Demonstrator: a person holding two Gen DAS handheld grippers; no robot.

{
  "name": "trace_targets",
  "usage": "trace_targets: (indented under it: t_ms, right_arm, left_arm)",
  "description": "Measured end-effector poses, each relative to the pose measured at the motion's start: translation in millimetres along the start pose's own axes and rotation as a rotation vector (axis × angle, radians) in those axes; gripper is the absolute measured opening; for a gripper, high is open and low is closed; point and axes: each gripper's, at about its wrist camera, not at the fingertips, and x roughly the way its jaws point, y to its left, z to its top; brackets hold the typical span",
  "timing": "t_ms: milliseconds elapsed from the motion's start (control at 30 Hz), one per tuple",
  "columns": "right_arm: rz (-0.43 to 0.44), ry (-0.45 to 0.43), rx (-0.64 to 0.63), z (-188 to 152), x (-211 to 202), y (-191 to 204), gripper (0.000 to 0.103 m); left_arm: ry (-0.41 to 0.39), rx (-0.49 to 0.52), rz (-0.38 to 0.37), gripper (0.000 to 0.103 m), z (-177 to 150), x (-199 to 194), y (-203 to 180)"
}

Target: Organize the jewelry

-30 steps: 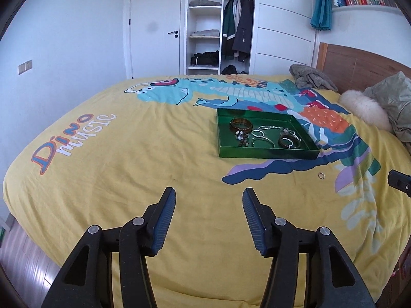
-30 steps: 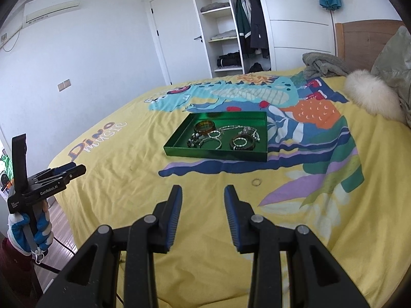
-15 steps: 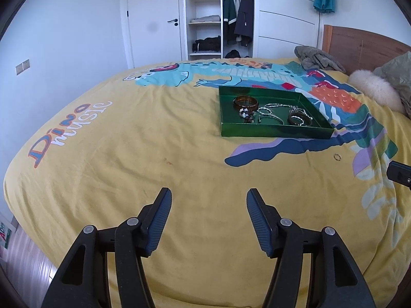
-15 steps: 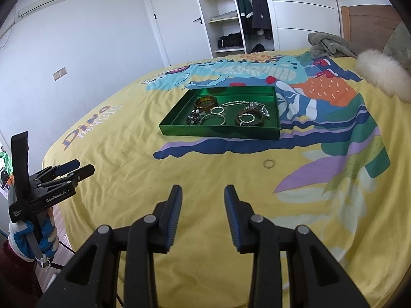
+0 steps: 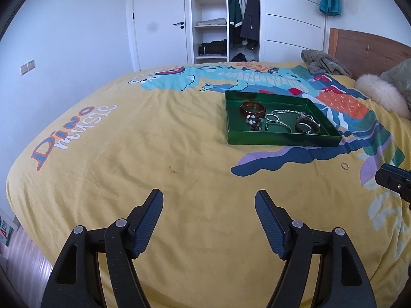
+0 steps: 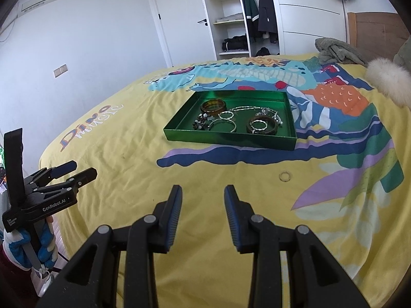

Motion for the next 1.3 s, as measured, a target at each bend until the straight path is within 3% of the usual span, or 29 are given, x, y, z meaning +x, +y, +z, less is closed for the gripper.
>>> trace_targets:
  t_ms: [133,233,467,833,1300]
  right_arm:
    - [-0.023,-0.01,-0.021,2.1,3.1,6.7,0.034]
    - [-0.035,-0.041,-0.027,7.3,0.8,9.5,0.043]
    - [-0.063,-0.088,-0.025,16.0,-2.0,8.0,0.044]
    - [-0.092,-0.135,-0.018,20.6,-2.3,1.0,0.044]
    - [-0.156,-0.174,0.001,15.7,-13.0,-12.9,0.045]
  left_arm:
    - [-0.013,0.009,0.004,0.076,4.8,-2.6,-4.3]
    - [-0.033,0.014,0.013,0.08,9.7,-7.2,-6.7]
    - [-0.062,0.015,0.015,0.089,23.7,-13.9,-16.0]
    - [-0.086,0.025,0.031,0.09,39.0,-15.2,-32.8]
    - [-0.141,0.07,0.018,0.099,45.1,-24.8,-61.0]
